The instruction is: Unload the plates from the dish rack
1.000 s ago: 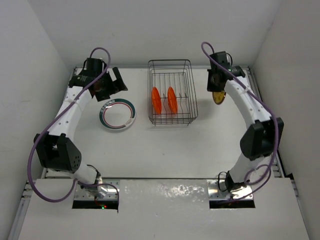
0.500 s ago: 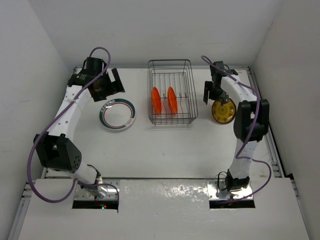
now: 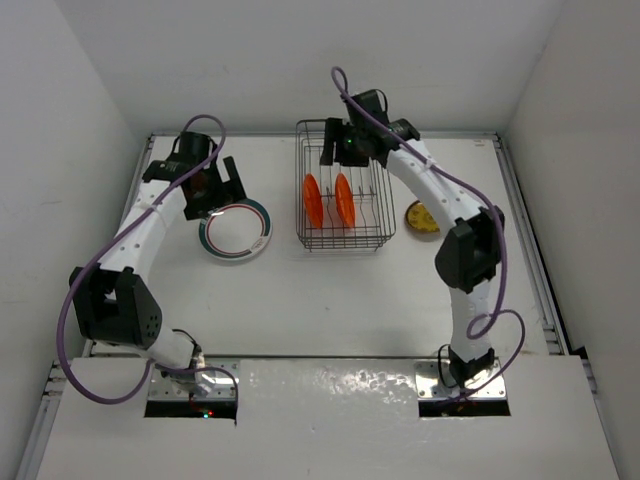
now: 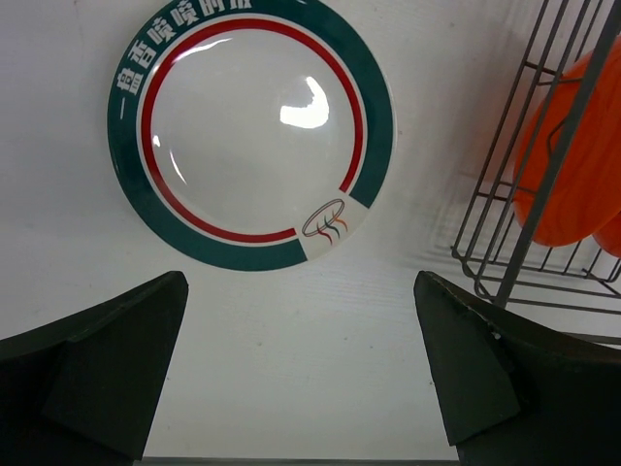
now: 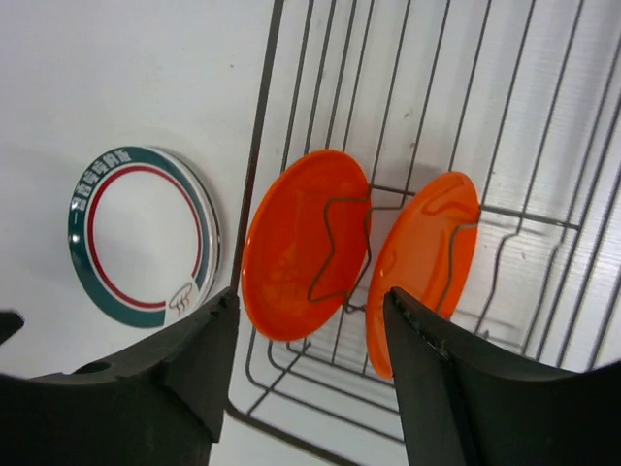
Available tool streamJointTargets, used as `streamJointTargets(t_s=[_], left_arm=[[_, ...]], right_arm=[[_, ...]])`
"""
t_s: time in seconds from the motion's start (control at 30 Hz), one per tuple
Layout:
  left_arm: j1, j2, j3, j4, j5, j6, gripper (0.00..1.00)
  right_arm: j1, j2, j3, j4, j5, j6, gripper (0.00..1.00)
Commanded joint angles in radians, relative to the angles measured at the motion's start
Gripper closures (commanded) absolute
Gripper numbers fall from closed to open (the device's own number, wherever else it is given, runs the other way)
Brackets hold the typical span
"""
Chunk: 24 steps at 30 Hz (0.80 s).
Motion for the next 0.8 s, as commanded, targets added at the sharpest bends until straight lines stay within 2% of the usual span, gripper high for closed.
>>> streamJointTargets(t_s=[0.0, 0.07, 0.2, 0.33, 0.37, 0.53, 0.7, 0.77], left_arm=[[-0.002, -0.043, -0.011, 0.031, -0.024, 0.018, 0.0], [-0.002, -0.047, -0.028, 0.032, -0.025, 0.02, 0.0], [-0.002, -0.052, -0.046, 0.035, -0.034, 0.028, 0.0], [-0.002, -0.05, -0.053, 0.032, -0.034, 0.029, 0.0], [-0.002, -0.049, -0.053, 0.032, -0.036, 0.031, 0.0], [0.0, -0.041, -0.062, 0.031, -0.041, 0.032, 0.0], [-0.002, -0.038, -0.073, 0.035, -0.037, 0.032, 0.0], [-0.002, -0.035, -0.073, 0.037, -0.036, 0.034, 0.0]], right_arm=[[-0.002, 0.101, 0.117, -0.07, 0.02, 0.038, 0.41], [0.001, 0.112, 0.117, -0.086, 0.073, 0.038, 0.44], [0.0, 0.128, 0.073, -0.069, 0.063, 0.036, 0.48], [0.007, 0.152, 0.036, -0.052, 0.024, 0.047, 0.57], [0.012, 0.152, 0.018, -0.043, 0.018, 0.051, 0.62], [0.023, 0.145, 0.008, -0.061, 0.023, 0.084, 0.73], [0.023, 0.145, 0.018, -0.087, 0.029, 0.108, 0.74], [0.024, 0.143, 0.019, -0.081, 0.015, 0.11, 0.84]])
